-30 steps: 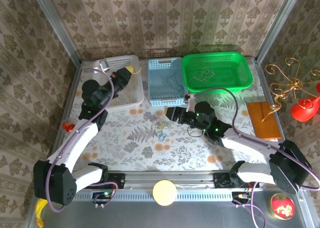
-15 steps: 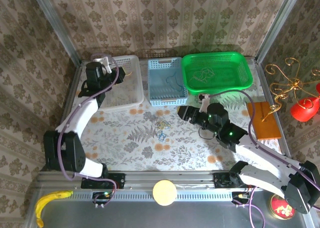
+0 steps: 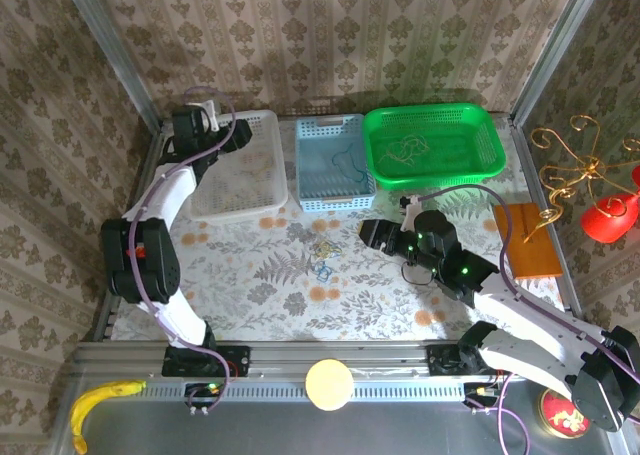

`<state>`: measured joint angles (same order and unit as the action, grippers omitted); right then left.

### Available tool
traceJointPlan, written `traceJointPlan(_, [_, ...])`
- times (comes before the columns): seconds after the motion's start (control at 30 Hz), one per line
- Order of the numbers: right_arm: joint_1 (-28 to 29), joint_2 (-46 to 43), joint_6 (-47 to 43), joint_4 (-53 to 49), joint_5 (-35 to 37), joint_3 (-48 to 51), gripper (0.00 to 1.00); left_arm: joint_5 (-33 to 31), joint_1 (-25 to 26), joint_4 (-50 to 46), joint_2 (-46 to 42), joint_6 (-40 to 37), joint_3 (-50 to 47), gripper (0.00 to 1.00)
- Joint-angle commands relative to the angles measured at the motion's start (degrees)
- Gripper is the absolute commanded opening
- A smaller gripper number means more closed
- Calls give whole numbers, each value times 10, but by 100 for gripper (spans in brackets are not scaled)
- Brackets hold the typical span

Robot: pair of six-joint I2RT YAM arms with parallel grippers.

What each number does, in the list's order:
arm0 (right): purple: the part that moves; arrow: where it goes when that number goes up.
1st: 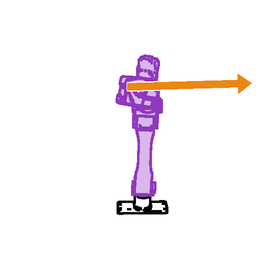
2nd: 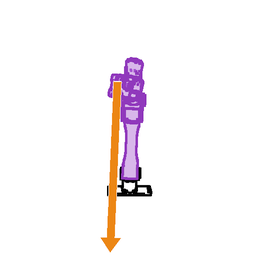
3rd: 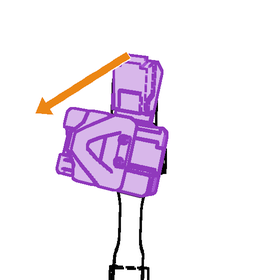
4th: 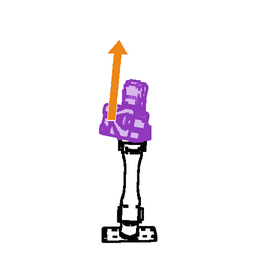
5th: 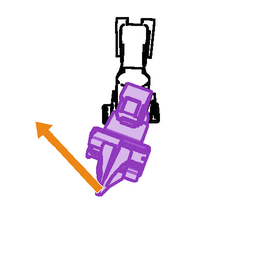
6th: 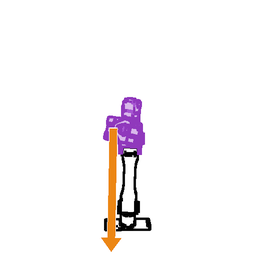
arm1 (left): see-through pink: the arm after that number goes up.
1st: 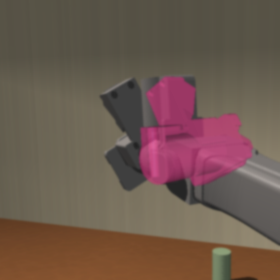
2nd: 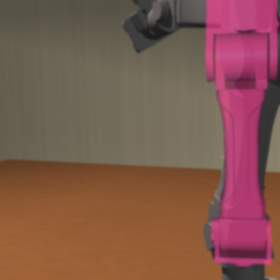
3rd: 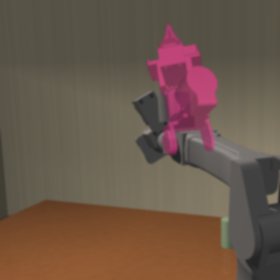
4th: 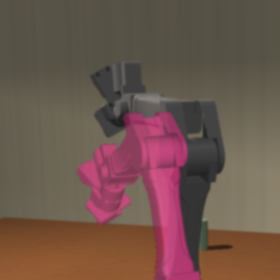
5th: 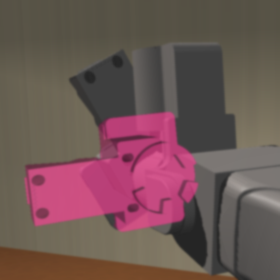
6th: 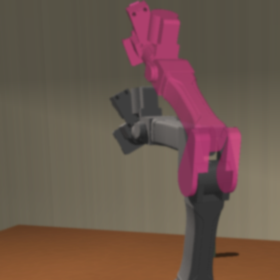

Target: Untangle the cables

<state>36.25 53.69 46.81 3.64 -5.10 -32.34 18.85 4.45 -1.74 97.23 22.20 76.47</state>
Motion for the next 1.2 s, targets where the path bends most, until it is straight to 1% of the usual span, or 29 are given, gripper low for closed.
traceJointPlan(0.0, [-3,14,-7,-13,0,-6,63,16,-1,-6,-50,2,7,75])
traceJointPlan(0.17, [0,67,-12,-15,-17,-22,63,42,19,9,-109,31,-41,81])
traceJointPlan(0.4, [23,142,-25,-16,-18,-38,62,55,75,16,-208,62,-157,89])
traceJointPlan(0.47, [33,166,-30,-14,-15,-45,62,49,92,19,-238,76,-201,93])
traceJointPlan(0.5, [38,178,-34,-16,-13,-49,61,47,101,28,-255,86,-228,99])
traceJointPlan(0.6, [50,215,-33,-11,-16,-61,60,31,137,36,-294,107,-293,100])
traceJointPlan(0.7, [62,245,-27,-5,-14,-73,58,-1,176,28,-330,117,-349,100])
traceJointPlan(0.8, [68,284,-15,-1,-11,-83,56,-21,200,25,-357,128,-391,100])
traceJointPlan(0.93, [73,321,-2,18,-20,-96,54,-37,211,26,-381,142,-428,100])
traceJointPlan(1.17, [74,369,21,45,-34,-116,54,-37,213,22,-382,142,-435,100])
